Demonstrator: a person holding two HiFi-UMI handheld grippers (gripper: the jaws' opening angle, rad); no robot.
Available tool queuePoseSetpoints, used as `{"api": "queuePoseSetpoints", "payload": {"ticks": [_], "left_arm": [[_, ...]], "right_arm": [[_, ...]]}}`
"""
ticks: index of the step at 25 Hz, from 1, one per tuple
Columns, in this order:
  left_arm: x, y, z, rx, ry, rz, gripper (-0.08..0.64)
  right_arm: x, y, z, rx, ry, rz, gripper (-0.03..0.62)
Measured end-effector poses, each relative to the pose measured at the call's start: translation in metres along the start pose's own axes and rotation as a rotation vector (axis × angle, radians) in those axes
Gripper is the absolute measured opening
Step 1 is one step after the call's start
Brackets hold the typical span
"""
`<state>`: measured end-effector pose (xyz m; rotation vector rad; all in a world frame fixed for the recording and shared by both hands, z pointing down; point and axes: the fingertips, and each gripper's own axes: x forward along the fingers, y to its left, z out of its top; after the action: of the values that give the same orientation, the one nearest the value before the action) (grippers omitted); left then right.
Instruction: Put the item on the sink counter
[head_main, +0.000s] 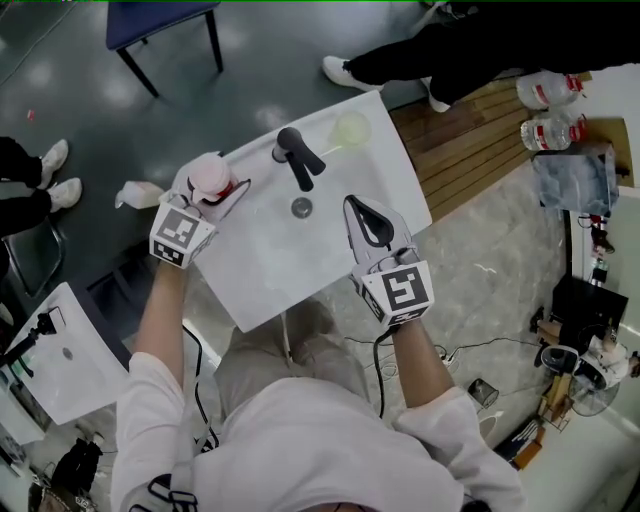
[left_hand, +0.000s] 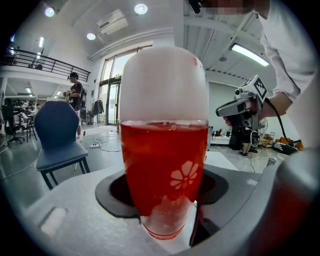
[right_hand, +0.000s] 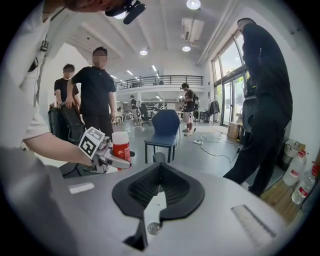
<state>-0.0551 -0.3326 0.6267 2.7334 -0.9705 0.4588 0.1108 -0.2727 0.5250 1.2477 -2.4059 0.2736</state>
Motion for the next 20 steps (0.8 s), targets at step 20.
{"api": "queuePoseSetpoints", "payload": {"ticks": [20], "left_arm": [[0.022,0.009,-0.028,0.055,-0.014,0.009,0.293]], "right_arm": [[0.015,-0.009,-0.025,-0.010,0.050,0.012,0.004]]}}
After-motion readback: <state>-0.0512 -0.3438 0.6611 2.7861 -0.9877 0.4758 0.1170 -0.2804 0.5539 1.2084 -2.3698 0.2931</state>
